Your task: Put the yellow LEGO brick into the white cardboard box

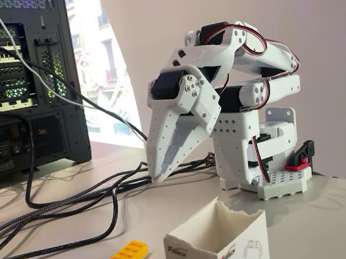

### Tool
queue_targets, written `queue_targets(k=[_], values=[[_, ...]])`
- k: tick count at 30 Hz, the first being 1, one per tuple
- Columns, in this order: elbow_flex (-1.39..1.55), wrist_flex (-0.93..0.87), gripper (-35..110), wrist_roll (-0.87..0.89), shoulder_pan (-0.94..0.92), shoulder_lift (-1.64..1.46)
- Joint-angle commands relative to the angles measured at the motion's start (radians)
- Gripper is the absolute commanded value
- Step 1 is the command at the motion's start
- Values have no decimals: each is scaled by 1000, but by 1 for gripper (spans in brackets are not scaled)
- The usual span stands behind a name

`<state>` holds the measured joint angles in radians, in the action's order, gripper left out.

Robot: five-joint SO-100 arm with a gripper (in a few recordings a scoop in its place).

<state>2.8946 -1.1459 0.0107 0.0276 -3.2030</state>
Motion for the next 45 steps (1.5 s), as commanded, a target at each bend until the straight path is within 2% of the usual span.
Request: queue_targets(k=[1, 8, 17, 22, 27, 37, 45], values=[[-110, -12, -9, 14, -8, -20], [-181, -23, -9, 34, -5, 43], [-390, 8, -9, 78, -3, 337], [-531, 5, -9, 227, -12, 540], [-643, -3, -8, 456, -48, 738], [-637, 67, -7, 716, -60, 908], [-584, 130, -8, 752, -55, 980]])
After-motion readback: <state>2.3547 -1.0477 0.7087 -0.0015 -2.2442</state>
